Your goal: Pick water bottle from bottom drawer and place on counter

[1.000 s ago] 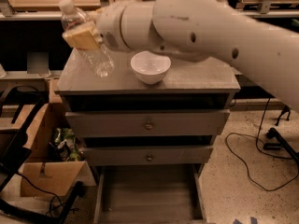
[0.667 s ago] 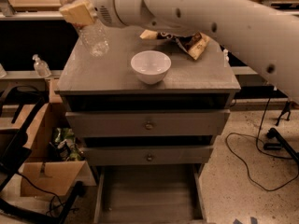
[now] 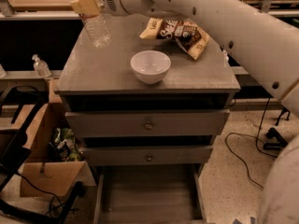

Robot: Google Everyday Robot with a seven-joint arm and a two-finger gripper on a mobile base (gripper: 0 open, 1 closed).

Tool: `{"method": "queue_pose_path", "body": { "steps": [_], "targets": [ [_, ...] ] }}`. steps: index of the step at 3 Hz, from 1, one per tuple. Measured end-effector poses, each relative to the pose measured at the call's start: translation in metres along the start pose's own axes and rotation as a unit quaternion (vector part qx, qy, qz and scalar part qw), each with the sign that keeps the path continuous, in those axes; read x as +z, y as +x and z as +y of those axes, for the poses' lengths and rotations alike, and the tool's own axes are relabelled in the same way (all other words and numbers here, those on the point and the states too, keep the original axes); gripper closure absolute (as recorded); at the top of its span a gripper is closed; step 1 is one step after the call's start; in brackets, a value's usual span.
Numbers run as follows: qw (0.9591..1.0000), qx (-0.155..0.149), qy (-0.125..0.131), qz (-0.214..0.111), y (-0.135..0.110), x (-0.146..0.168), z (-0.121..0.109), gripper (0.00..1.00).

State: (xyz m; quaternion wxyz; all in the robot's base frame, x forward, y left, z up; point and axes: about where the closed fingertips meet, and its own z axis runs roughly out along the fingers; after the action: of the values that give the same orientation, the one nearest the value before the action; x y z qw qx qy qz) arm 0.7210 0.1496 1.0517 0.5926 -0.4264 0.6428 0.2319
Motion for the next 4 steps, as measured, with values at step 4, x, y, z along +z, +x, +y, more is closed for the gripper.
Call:
{"method": "queue_pose_path", "body": {
  "steps": [4],
  "targets": [
    [0.9956,0.085,0.039,-0.012,0.033,0.094,-0.055,1.0]
  ]
}}
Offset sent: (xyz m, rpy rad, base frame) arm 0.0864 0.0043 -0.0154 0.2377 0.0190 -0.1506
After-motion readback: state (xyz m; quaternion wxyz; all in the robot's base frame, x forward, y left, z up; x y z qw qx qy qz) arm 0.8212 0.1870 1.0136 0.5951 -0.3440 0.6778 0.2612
